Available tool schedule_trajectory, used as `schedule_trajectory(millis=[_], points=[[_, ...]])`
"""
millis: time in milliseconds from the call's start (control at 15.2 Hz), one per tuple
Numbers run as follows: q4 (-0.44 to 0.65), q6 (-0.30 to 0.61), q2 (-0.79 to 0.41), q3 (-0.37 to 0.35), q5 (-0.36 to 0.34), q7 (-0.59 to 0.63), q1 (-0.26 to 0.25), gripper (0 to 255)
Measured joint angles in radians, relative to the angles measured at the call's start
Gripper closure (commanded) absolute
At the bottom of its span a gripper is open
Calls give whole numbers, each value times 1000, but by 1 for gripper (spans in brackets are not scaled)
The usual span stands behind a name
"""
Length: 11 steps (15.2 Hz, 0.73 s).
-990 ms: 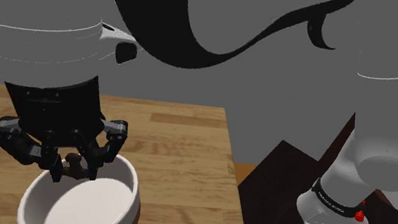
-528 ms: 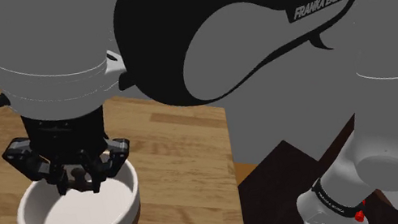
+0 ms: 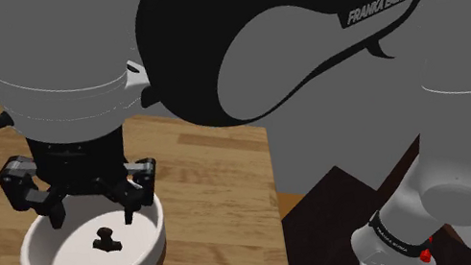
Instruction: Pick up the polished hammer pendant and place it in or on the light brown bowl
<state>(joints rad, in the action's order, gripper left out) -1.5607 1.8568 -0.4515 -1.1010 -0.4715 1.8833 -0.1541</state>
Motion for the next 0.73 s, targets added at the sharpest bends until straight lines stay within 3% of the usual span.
schedule_trajectory(millis=[264,726], points=[[0,0,0,0,0,0,0,0],[99,-107,25,-17,28,-22,-11,0]])
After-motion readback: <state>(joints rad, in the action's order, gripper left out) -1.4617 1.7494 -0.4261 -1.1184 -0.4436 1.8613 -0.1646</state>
